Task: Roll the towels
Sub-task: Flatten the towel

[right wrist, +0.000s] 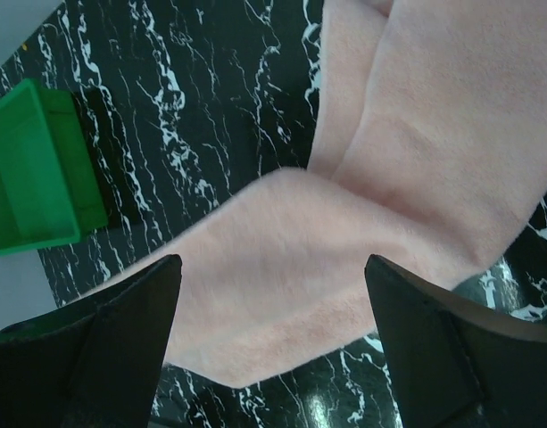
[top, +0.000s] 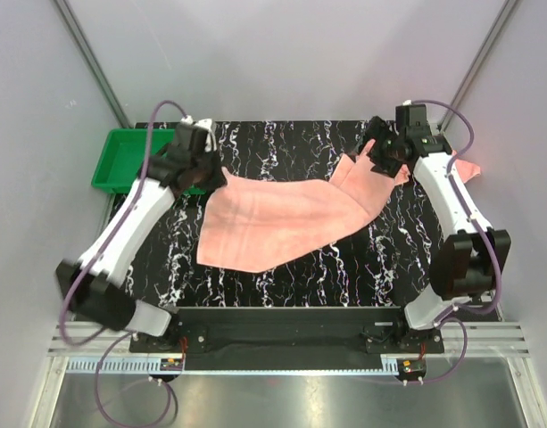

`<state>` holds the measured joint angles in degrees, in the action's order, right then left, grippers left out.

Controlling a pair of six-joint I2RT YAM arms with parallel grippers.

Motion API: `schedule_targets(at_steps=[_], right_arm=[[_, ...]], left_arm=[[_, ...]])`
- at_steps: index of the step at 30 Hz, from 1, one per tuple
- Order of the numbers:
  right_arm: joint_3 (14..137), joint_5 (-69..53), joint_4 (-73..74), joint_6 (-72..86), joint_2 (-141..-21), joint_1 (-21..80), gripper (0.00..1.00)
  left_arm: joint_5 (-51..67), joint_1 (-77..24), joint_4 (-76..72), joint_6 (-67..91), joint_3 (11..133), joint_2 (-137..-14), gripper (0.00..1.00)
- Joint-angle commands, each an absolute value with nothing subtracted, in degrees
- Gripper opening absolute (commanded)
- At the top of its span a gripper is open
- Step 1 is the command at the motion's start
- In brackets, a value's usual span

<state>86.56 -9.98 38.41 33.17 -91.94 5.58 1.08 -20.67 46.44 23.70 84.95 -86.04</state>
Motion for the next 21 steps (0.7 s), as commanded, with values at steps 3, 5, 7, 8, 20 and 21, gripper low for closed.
schedule_targets(at_steps=[3, 5, 7, 8, 20, 21], right_arm=[[103.3, -11.3, 47.0, 28.0, -102.9, 6.9, 0.92], [110.6, -10.6, 50.8, 25.6, -109.3, 8.6, 0.92], [114.9, -7.7, 52.4, 23.7, -113.6, 9.8, 0.92], [119.4, -6.9, 53.8, 23.1, -118.1, 10.5, 0.93], [131.0, 11.0, 60.2, 17.1, -133.8, 10.1, 0.94], [128.6, 12.4, 58.6, 17.5, -132.6, 9.7, 0.94]], left_arm=[[0.7, -22.5, 46.8, 23.3, 68.8, -71.7, 0.00], [0.7, -23.1, 46.8, 24.1, 63.3, -66.6, 0.00], [1.0, -23.5, 46.6, 25.0, 60.7, -63.9, 0.00], [1.0, -23.9, 46.7, 25.1, 58.7, -62.2, 0.00], [-2.7, -24.3, 54.1, 25.2, 56.3, -54.4, 0.00], [-2.7, -24.3, 54.6, 25.1, 55.9, -53.9, 0.00]])
